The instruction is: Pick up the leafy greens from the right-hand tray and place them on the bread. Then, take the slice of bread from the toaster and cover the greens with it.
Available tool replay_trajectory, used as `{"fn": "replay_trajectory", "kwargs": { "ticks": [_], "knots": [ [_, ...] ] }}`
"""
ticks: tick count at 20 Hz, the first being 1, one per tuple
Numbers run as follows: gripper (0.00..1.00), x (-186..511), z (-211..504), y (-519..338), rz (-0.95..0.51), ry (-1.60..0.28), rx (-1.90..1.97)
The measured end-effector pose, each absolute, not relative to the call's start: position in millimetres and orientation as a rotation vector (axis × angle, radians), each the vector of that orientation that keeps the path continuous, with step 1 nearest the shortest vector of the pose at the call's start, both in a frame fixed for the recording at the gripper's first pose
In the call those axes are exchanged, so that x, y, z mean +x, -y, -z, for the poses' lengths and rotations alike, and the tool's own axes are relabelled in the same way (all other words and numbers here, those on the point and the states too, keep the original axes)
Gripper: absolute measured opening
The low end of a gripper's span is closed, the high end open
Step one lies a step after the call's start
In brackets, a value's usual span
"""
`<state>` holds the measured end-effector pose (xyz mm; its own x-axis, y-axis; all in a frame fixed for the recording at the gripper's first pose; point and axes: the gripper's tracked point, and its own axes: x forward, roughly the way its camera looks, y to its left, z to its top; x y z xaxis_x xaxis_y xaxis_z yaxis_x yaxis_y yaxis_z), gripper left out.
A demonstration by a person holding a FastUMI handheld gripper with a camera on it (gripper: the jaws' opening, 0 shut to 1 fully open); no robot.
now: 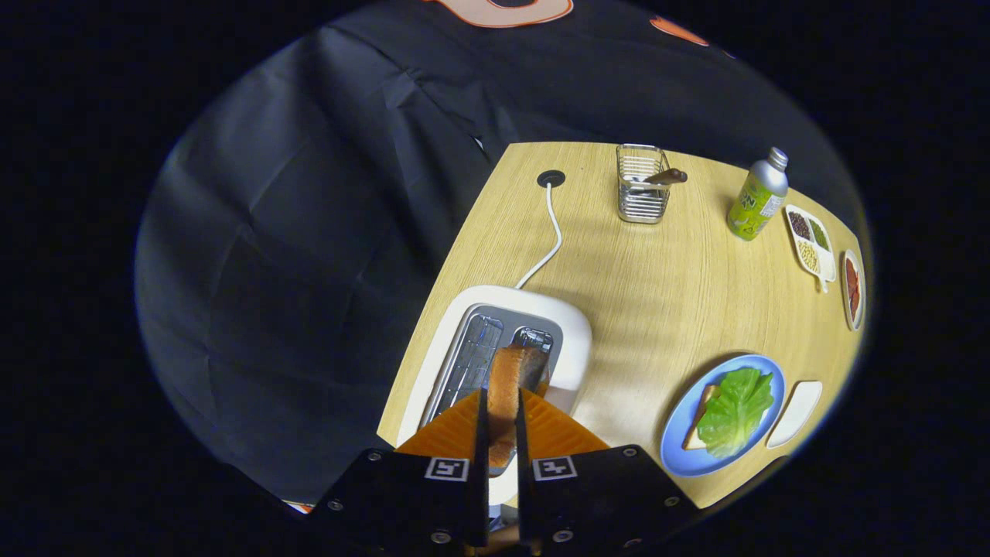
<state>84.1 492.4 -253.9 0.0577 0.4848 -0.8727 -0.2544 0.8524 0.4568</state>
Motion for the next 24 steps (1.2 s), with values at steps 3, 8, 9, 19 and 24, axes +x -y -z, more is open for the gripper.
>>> {"fn": "replay_trajectory", "kwargs": {
  "ticks": [3, 8, 9, 19, 24],
  "knots": [
    [0.13, 79.0, 238.4, -487.4, -0.603, -1.362, 0.237],
    [0.12, 80.3, 205.9, -459.6, -0.665, -1.275, 0.299],
    [0.11, 79.8, 197.3, -452.4, -0.674, -1.255, 0.329],
    [0.11, 67.6, 188.4, -349.5, -0.669, -1.138, 0.445],
    [0.11, 60.8, 221.6, -296.4, -0.622, -1.140, 0.493]
  ]
}}
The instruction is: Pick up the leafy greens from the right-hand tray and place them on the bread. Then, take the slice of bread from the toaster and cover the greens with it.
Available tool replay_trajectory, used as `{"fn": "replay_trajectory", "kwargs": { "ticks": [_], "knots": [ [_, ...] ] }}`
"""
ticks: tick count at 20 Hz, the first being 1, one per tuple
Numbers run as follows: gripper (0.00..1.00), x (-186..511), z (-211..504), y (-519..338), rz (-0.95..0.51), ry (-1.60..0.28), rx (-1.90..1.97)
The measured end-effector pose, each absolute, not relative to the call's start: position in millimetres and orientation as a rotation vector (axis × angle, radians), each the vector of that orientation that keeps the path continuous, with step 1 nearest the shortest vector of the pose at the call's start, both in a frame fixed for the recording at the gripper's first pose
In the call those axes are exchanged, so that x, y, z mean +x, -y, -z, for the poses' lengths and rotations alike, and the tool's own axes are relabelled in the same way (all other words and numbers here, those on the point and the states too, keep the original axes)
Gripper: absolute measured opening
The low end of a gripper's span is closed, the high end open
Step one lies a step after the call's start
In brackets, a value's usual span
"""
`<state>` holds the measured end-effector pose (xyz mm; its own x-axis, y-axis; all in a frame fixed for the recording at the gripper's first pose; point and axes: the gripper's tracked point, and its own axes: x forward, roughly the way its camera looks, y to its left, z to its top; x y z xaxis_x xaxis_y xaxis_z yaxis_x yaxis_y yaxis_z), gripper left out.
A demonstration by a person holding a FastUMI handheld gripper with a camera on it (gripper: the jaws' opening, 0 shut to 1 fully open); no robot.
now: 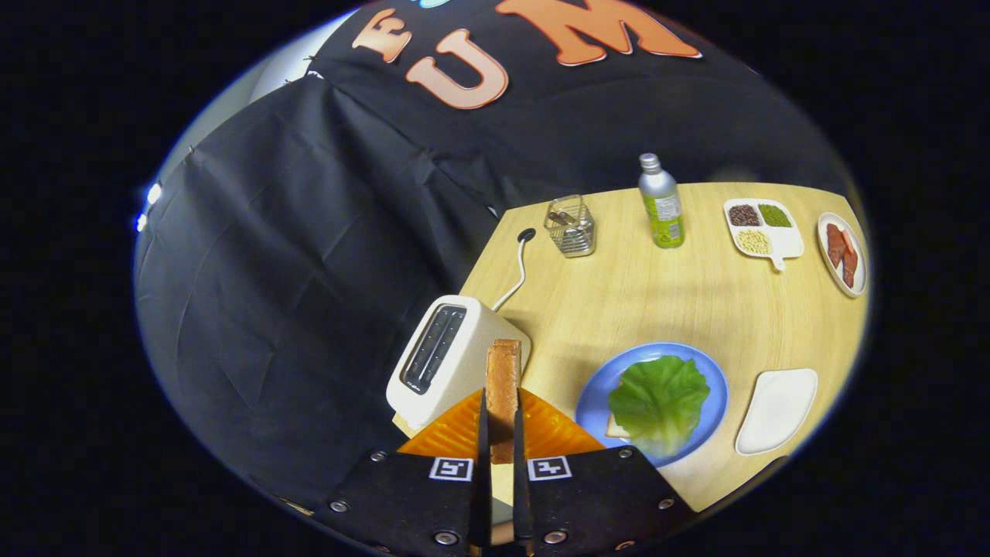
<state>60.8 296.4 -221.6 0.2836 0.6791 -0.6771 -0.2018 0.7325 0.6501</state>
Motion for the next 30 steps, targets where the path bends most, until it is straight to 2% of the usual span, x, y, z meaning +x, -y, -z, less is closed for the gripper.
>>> {"fn": "replay_trajectory", "kwargs": {
  "ticks": [12, 20, 26, 30],
  "knots": [
    [0.11, 48.8, 295.2, -234.3, -0.595, -1.135, 0.597],
    [0.11, 42.9, 348.3, -224.7, -0.580, -1.169, 0.694],
    [0.11, 56.3, 372.3, -200.3, -0.493, -1.135, 0.588],
    [0.24, 62.5, 383.8, -196.2, -0.467, -1.090, 0.483]
  ]
}}
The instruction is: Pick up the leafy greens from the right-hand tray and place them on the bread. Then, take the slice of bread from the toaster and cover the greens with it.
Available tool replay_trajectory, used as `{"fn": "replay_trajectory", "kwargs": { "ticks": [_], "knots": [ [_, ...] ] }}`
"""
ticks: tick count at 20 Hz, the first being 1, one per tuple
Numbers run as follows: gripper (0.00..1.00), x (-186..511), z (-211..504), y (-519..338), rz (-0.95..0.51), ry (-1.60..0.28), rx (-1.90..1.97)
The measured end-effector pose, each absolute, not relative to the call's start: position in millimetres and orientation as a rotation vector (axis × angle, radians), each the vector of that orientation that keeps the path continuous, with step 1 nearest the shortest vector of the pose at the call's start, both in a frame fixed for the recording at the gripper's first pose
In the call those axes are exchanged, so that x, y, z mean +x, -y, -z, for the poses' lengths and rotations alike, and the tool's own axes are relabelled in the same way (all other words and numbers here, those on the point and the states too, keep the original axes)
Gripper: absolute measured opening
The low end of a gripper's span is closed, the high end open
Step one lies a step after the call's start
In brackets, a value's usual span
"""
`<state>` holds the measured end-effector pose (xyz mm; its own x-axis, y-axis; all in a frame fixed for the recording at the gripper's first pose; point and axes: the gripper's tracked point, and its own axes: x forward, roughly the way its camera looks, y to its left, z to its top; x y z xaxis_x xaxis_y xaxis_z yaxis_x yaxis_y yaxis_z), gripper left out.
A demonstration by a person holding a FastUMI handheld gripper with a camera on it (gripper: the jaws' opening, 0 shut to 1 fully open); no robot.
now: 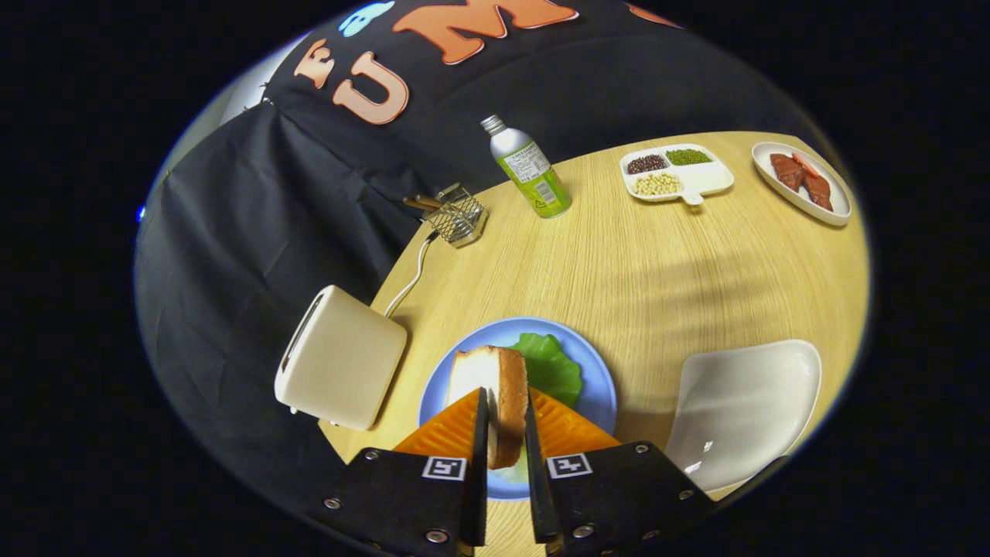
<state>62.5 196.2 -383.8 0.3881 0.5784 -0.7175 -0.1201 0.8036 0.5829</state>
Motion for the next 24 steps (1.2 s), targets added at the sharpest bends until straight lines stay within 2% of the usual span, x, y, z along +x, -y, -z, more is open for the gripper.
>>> {"fn": "replay_trajectory", "kwargs": {
  "ticks": [5, 6, 8, 18, 24],
  "knots": [
    [0.50, 73.4, 380.8, -187.5, -0.426, -1.009, 0.397],
    [0.58, 77.4, 372.9, -183.7, -0.420, -0.973, 0.377],
    [0.66, 86.2, 351.4, -173.9, -0.400, -0.886, 0.327],
    [0.86, 100.9, 192.2, -92.2, -0.215, -0.382, 0.147],
    [0.93, 79.9, 100.1, -43.5, -0.097, -0.125, 0.015]
  ]
}}
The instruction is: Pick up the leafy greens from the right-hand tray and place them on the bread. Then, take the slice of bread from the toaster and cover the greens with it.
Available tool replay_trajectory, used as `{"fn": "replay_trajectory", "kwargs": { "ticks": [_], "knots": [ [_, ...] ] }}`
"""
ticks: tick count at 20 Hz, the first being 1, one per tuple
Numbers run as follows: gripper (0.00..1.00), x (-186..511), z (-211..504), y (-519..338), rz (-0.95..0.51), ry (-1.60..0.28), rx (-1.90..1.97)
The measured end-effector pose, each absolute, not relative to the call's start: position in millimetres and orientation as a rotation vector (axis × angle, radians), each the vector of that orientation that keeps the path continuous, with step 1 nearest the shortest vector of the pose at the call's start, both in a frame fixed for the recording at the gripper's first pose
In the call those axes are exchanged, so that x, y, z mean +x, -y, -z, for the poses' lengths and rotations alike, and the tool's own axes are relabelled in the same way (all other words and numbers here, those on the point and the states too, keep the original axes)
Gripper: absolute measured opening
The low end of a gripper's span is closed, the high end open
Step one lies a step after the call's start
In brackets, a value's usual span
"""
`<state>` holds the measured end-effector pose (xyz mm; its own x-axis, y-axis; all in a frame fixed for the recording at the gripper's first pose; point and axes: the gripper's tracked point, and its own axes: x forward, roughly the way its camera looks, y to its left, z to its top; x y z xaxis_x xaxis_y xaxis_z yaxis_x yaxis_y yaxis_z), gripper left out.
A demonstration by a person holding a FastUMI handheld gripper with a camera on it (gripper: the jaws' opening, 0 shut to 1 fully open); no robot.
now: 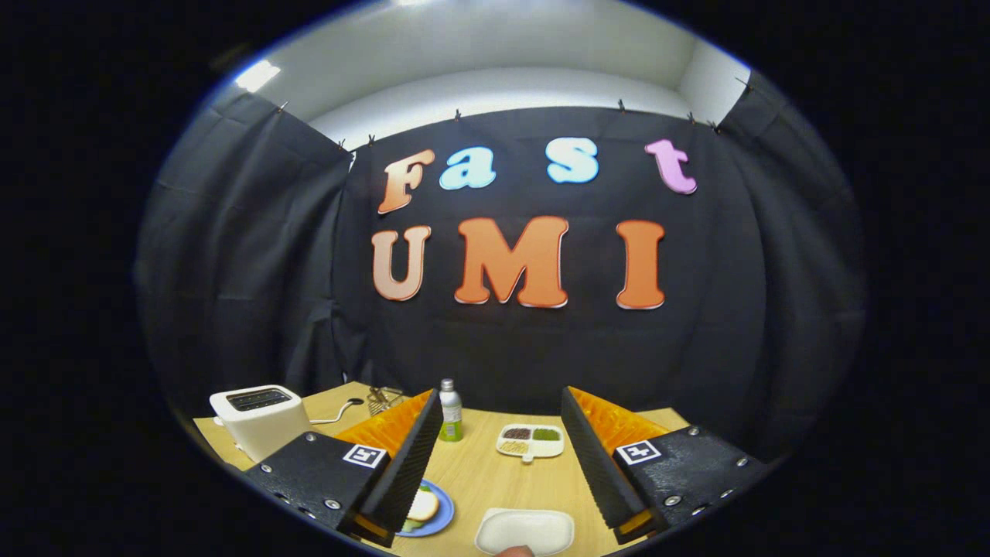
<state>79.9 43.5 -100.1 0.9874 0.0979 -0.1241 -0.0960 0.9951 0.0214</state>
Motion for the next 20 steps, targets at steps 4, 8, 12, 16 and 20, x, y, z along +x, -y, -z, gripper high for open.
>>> {"fn": "replay_trajectory", "kwargs": {
  "ticks": [4, 8, 12, 16, 20],
  "knots": [
    [0.94, 59.2, 77.9, -42.8, -0.098, -0.093, 0.046],
    [0.94, 57.2, 67.6, -43.5, -0.091, -0.056, 0.042],
    [0.94, 56.1, 60.8, -43.8, -0.082, -0.059, 0.028],
    [0.94, 56.5, 41.4, -51.1, -0.086, -0.008, 0.015],
    [0.94, 46.0, 25.9, -60.6, -0.084, 0.024, -0.029]
  ]
}}
